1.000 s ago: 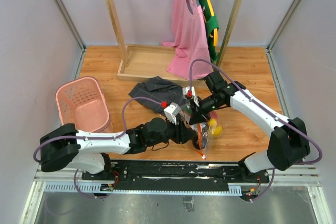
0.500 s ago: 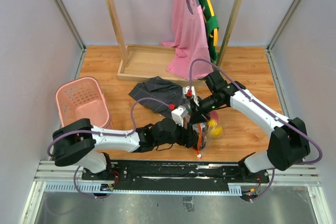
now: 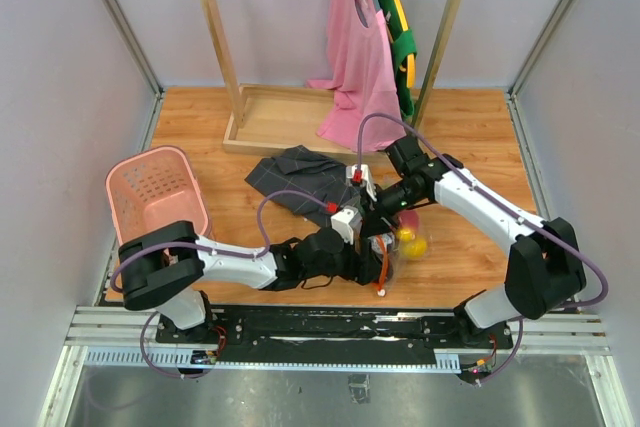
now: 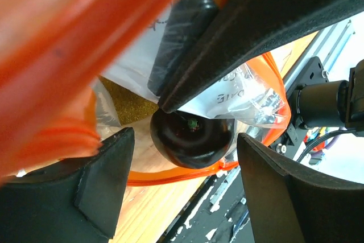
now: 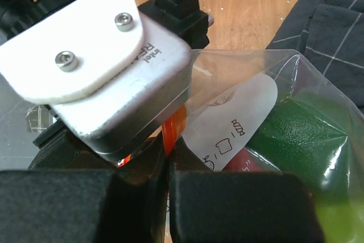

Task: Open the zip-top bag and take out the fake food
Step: Pick up the fake fruit from the zipper food storage bag, then place the fake fruit in the bin, then pick up the fake fruit from the zipper food storage bag.

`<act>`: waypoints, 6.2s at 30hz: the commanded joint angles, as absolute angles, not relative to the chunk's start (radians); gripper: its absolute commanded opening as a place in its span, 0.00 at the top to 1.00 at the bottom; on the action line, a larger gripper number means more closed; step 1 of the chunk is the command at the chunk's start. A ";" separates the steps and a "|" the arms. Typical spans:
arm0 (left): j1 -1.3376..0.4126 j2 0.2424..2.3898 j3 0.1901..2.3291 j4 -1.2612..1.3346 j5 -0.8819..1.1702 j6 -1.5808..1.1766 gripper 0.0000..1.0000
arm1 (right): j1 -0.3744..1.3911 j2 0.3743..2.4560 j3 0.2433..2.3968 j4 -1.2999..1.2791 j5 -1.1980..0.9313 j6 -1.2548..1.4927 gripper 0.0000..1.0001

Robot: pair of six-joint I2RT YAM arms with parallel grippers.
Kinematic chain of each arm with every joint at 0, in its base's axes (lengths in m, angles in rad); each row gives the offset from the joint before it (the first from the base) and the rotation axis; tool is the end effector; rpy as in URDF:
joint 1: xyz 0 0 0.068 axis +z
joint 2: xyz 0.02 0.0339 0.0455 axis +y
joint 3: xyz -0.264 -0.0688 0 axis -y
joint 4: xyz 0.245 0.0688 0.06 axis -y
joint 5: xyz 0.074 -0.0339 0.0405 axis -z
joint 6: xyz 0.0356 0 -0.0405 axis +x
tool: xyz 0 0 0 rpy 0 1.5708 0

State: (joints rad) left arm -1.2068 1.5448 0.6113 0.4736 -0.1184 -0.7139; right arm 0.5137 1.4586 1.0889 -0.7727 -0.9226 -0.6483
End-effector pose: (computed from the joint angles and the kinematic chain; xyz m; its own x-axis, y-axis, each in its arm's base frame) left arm 0.1126 -0.2836 0.1677 -0.7024 0.0172 -0.7116 0.5694 0.6135 -0.5471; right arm 0.2301 0.1624 0.2564 -0.2782 -0.5756 -0.7690 -0.9448 0.0195 0.3272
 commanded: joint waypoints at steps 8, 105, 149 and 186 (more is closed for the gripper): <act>-1.214 1.584 0.581 0.637 -0.202 -0.773 0.32 | 0.505 1.509 1.110 -0.725 -0.884 -0.570 0.98; -1.084 1.200 0.522 0.213 -0.195 -0.732 0.72 | 0.419 1.435 1.170 -0.873 -0.775 -0.684 0.64; -0.364 0.886 1.006 -0.512 -0.250 -0.449 0.97 | 0.425 1.272 1.126 -0.820 -0.880 -0.712 0.62; -0.092 0.706 0.878 -0.536 -0.346 -0.607 0.01 | 0.490 1.195 1.100 -0.791 -0.934 -0.729 0.38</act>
State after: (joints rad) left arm -0.0990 0.7807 0.9207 -0.6537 -0.6174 -0.6624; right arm 0.4736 1.2339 1.1164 -0.8040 -0.8722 -0.7105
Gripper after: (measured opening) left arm 0.993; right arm 0.588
